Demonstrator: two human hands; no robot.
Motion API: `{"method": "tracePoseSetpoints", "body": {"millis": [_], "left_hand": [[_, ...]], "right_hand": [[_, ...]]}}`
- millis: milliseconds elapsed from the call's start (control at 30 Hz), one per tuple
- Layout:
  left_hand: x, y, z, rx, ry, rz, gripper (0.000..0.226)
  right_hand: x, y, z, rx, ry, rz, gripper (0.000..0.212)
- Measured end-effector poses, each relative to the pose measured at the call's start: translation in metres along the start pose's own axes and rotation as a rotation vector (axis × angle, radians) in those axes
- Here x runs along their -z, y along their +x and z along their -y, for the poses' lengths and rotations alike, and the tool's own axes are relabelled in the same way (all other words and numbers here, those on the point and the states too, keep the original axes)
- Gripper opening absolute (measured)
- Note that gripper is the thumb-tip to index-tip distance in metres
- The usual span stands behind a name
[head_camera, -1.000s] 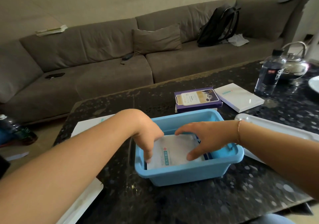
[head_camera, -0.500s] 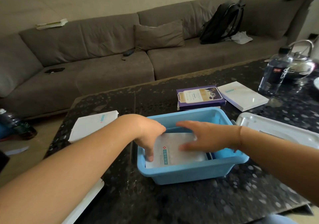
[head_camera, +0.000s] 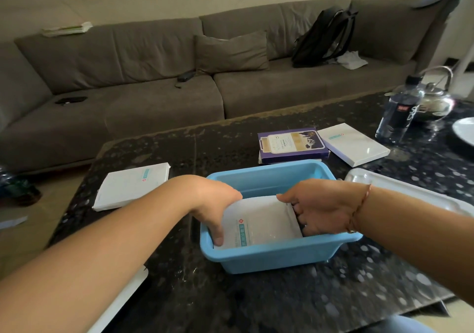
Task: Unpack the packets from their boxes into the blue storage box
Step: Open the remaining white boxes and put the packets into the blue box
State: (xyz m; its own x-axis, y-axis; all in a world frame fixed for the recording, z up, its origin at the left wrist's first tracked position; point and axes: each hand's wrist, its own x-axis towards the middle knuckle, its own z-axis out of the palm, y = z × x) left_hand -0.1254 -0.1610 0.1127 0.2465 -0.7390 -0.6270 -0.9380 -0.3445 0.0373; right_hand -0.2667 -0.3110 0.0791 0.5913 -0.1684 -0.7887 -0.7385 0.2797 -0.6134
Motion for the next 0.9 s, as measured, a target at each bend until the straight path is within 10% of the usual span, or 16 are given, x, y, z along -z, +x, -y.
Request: {"method": "tracePoseSetpoints", "body": {"millis": [900], "left_hand": [[-0.001, -0.008, 0.006, 0.016, -0.133, -0.049, 0.059]], "right_hand": [[0.009, 0.009, -0.003, -0.021, -0.025, -0.062, 0.059]]}}
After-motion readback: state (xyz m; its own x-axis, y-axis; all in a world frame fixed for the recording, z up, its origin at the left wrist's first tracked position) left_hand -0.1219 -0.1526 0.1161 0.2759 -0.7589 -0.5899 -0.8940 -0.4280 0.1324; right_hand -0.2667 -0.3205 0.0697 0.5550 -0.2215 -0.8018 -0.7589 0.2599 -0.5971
